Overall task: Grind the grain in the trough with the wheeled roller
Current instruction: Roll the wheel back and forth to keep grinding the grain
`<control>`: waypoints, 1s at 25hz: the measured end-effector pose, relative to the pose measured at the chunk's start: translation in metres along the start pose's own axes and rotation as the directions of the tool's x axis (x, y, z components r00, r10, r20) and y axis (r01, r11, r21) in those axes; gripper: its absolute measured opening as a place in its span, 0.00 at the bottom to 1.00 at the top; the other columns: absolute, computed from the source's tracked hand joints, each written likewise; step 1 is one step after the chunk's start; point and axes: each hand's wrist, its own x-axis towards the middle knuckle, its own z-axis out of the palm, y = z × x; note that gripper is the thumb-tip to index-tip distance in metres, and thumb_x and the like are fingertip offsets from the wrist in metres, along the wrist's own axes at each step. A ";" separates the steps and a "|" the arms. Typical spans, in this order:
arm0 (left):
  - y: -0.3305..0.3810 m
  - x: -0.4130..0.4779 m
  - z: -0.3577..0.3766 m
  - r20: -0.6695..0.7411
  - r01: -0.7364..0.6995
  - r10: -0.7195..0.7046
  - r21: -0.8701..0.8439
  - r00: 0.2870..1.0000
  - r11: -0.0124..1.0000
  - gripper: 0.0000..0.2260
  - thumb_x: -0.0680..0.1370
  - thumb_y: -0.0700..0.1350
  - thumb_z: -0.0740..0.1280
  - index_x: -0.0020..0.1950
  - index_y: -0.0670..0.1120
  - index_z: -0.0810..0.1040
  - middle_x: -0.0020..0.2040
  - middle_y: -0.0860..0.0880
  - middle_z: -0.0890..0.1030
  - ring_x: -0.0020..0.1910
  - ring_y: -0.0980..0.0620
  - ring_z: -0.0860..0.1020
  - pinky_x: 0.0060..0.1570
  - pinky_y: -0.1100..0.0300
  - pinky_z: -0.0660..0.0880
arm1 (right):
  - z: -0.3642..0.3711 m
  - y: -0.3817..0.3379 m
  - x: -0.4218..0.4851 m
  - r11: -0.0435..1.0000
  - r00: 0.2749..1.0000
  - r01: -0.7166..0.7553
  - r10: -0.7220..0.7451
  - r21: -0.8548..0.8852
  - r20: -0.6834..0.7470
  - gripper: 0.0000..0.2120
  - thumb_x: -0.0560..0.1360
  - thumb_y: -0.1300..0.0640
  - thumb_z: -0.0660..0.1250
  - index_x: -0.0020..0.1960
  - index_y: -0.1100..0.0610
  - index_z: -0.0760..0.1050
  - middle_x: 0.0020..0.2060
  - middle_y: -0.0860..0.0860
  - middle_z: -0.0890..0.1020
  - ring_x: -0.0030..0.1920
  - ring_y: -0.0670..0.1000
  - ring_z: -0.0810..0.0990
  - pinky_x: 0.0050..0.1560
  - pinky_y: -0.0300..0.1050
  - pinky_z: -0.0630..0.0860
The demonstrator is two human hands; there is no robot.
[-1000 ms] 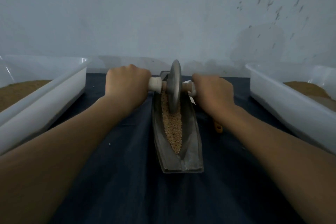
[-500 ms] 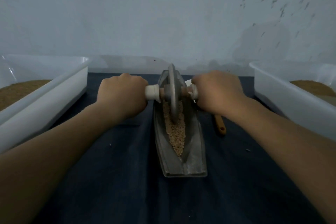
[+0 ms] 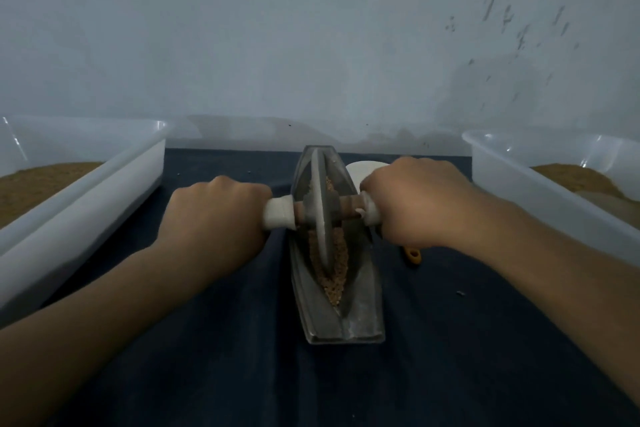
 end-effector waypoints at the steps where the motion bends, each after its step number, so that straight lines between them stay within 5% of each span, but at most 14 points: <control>1: 0.001 0.003 0.001 0.008 0.007 -0.007 0.007 1.000 1.000 0.10 0.70 0.54 0.67 0.34 0.56 0.66 0.28 0.56 0.65 0.24 0.56 0.58 0.26 0.63 0.52 | 0.000 0.000 0.006 1.000 0.998 -0.003 0.002 0.019 0.056 0.10 0.66 0.56 0.69 0.36 0.48 0.67 0.31 0.46 0.74 0.29 0.48 0.73 0.26 0.40 0.62; 4: 0.005 0.027 0.008 0.032 0.042 -0.042 -0.005 0.999 0.999 0.05 0.73 0.53 0.65 0.38 0.56 0.71 0.33 0.54 0.71 0.28 0.52 0.67 0.27 0.61 0.55 | 0.003 0.002 0.034 0.997 0.987 -0.030 0.020 0.065 0.158 0.08 0.70 0.57 0.69 0.38 0.47 0.71 0.35 0.48 0.78 0.34 0.50 0.77 0.29 0.41 0.68; 9: 0.003 0.059 0.016 0.108 0.008 -0.005 -0.030 0.994 1.000 0.03 0.74 0.53 0.65 0.43 0.55 0.77 0.37 0.53 0.74 0.35 0.48 0.75 0.32 0.58 0.65 | 0.021 0.009 0.054 0.992 0.991 -0.090 0.080 0.091 0.106 0.04 0.71 0.55 0.69 0.44 0.48 0.77 0.36 0.49 0.79 0.35 0.51 0.77 0.31 0.41 0.69; 25: 0.014 0.045 -0.008 0.070 -0.063 0.055 0.112 0.996 0.992 0.03 0.74 0.51 0.65 0.40 0.55 0.74 0.32 0.54 0.67 0.28 0.51 0.66 0.27 0.59 0.56 | 0.033 0.005 0.023 0.975 0.984 -0.178 0.176 0.134 0.031 0.04 0.70 0.49 0.68 0.40 0.46 0.74 0.36 0.47 0.75 0.33 0.49 0.71 0.28 0.42 0.62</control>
